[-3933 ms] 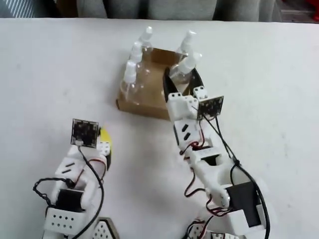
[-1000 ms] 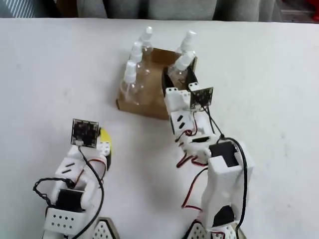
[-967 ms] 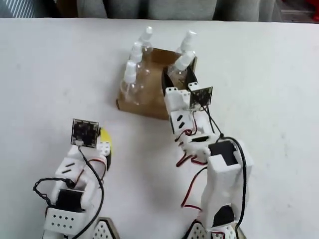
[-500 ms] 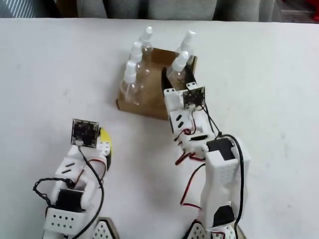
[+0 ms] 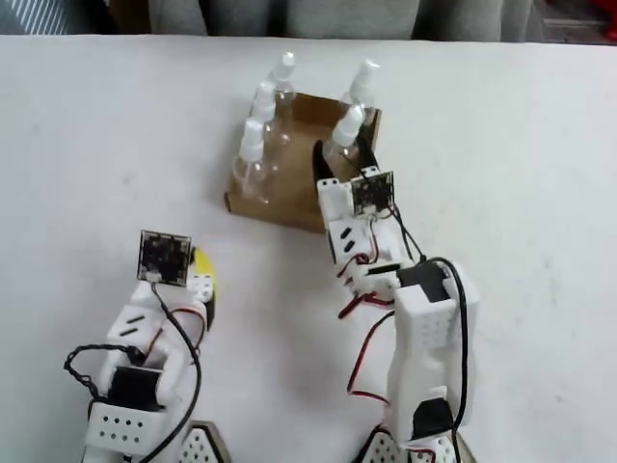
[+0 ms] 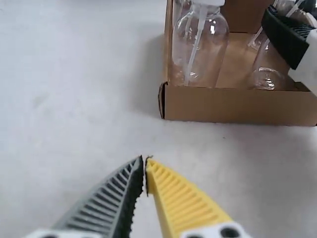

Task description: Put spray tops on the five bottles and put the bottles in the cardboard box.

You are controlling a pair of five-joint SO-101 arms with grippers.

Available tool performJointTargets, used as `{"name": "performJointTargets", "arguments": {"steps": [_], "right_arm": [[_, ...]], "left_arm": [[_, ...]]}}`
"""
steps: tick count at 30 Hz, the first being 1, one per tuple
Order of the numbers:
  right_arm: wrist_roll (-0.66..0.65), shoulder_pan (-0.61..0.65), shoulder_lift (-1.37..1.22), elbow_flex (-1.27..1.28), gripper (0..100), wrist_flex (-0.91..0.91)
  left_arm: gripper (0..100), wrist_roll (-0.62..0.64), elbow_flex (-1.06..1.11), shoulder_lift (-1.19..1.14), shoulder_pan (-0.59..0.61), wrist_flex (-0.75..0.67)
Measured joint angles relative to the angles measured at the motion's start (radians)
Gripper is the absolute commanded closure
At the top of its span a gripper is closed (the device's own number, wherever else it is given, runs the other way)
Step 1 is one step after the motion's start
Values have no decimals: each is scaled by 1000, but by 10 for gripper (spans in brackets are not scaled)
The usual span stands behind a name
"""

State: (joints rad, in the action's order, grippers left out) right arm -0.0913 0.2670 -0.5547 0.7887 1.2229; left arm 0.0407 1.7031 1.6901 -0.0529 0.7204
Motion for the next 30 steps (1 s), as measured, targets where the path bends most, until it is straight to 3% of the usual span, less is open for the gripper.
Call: {"name": "performJointTargets", "arguments": {"steps": [10, 19, 30], "right_arm": [[0, 2, -3, -14, 967, 2], [-2, 14, -3, -14, 743, -15], [-2, 25, -3, -14, 648, -26]], "left_arm": [[977, 0, 0, 0, 0, 0], [977, 0, 0, 0, 0, 0], [977, 0, 0, 0, 0, 0]]}}
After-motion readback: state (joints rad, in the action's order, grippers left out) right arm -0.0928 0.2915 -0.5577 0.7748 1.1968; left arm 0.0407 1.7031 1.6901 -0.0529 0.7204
